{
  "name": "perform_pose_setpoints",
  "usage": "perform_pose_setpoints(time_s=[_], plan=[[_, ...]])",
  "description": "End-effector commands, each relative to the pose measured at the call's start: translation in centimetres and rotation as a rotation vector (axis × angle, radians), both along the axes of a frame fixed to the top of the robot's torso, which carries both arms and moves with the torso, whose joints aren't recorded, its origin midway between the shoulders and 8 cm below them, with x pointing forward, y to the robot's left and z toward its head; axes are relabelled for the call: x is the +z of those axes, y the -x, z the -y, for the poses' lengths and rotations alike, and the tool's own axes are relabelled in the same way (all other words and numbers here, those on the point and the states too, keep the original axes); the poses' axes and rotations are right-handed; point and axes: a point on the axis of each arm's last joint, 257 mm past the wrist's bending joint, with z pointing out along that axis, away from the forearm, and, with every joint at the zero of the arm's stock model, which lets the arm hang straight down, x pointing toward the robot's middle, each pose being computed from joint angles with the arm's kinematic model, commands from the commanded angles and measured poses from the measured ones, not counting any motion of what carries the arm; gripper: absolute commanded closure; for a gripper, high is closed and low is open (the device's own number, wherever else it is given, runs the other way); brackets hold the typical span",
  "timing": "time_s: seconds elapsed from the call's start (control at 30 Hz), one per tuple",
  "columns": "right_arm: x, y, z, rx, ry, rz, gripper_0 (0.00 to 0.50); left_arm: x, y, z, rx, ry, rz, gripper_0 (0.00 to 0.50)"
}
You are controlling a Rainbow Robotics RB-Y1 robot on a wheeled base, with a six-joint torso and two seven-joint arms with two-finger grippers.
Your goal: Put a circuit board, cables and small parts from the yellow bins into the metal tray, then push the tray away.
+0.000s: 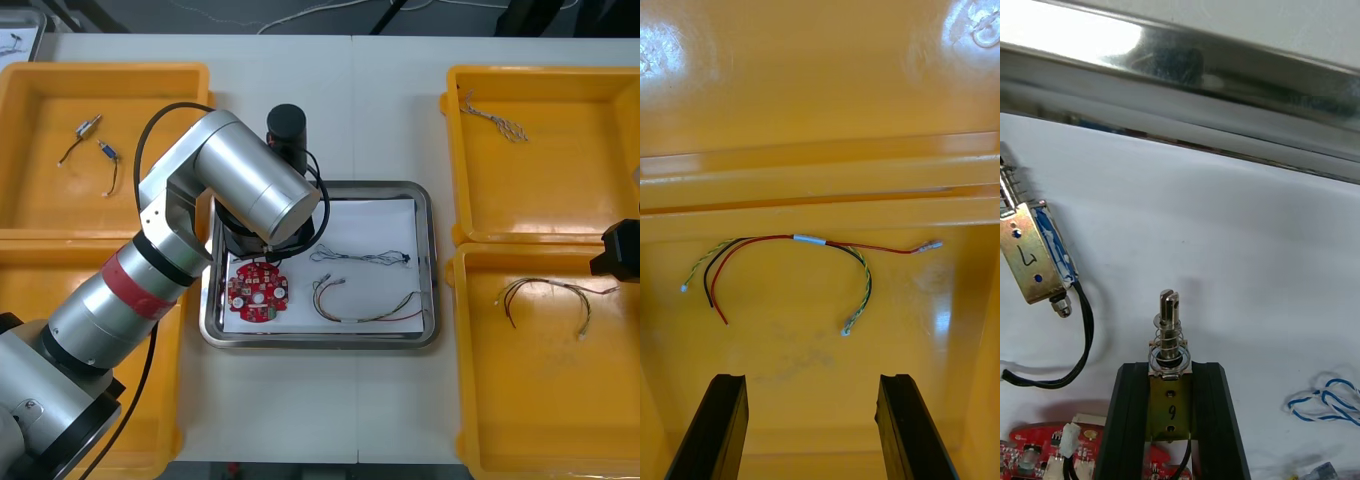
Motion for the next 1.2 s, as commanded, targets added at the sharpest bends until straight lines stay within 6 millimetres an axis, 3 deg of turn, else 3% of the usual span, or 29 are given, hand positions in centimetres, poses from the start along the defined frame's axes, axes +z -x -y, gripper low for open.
perform_pose_setpoints(time_s=[0.03,0.47,0.73,1.2], plan=[[1.4,0.2,1.3,-0.041,0.022,0.029,0.000,0.3,-0.2,1.2,-0.054,-0.022,0.036,0.500],[1.4,0.2,1.3,-0.041,0.022,0.029,0.000,1.2,-1.6,1.3,-0.049,-0.001,0.090,0.500],[1.4,0.2,1.3,-0.041,0.022,0.029,0.000,-1.0,-2.9,0.6,-0.032,0.004,0.082,0.500],[1.4,0.2,1.3,-0.041,0.022,0.029,0.000,-0.3,-1.8,1.2,-0.040,0.006,0.063,0.495]])
